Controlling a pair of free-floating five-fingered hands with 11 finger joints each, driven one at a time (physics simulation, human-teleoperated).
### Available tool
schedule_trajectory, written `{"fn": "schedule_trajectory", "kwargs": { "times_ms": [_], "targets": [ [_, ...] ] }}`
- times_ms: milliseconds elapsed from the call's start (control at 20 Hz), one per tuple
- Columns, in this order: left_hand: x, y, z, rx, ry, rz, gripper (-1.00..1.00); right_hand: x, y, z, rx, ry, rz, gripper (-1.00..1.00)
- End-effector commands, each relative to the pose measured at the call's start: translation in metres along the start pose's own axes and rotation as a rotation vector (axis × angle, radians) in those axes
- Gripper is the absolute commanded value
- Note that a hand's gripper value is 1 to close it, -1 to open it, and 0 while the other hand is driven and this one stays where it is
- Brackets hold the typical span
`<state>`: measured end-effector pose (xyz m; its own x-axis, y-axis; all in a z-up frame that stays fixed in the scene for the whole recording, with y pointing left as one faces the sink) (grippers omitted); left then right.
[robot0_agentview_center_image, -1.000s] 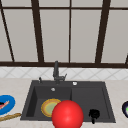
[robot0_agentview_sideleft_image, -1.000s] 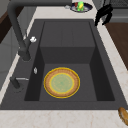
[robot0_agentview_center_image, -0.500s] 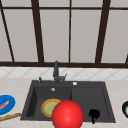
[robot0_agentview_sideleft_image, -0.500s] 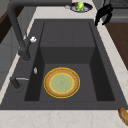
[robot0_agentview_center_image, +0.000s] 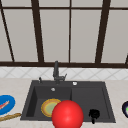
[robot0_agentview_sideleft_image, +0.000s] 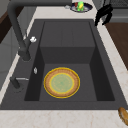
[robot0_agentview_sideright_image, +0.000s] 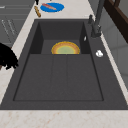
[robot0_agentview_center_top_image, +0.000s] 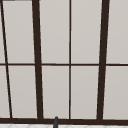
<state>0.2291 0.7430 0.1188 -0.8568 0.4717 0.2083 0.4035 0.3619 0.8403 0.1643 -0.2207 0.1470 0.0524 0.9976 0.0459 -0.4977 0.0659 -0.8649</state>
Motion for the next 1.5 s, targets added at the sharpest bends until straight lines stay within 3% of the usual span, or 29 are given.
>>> {"fn": "schedule_trajectory", "kwargs": {
  "times_ms": [0,250,1050,1150,1200,1300,1350,1400,1450],
  "targets": [
    [-0.003,-0.002,0.0,-0.116,0.036,0.033,-1.0,0.0,0.0,0.0,0.0,0.0,0.0,0.0],
    [-0.014,-0.002,0.001,-0.169,0.081,0.063,-1.0,0.0,0.0,0.0,0.0,0.0,0.0,0.0],
    [-0.037,-0.006,0.007,-0.376,0.202,0.138,-1.0,0.0,0.0,0.0,0.0,0.0,0.0,0.0],
    [-0.039,-0.013,0.007,-0.398,0.23,0.142,-1.0,0.0,0.0,0.0,0.0,0.0,0.0,0.0],
    [-0.041,-0.016,0.007,-0.403,0.245,0.155,-1.0,0.0,0.0,0.0,0.0,0.0,0.0,0.0],
    [-0.047,-0.018,0.008,-0.385,0.264,0.172,-1.0,0.0,0.0,0.0,0.0,0.0,0.0,0.0],
    [-0.045,-0.018,0.004,-0.384,0.248,0.144,-1.0,0.0,0.0,0.0,0.0,0.0,0.0,0.0],
    [-0.049,-0.02,-0.001,-0.406,0.259,0.152,-1.0,0.0,0.0,0.0,0.0,0.0,0.0,0.0],
    [-0.051,-0.022,0.002,-0.406,0.278,0.161,-1.0,0.0,0.0,0.0,0.0,0.0,0.0,0.0]
  ]
}}
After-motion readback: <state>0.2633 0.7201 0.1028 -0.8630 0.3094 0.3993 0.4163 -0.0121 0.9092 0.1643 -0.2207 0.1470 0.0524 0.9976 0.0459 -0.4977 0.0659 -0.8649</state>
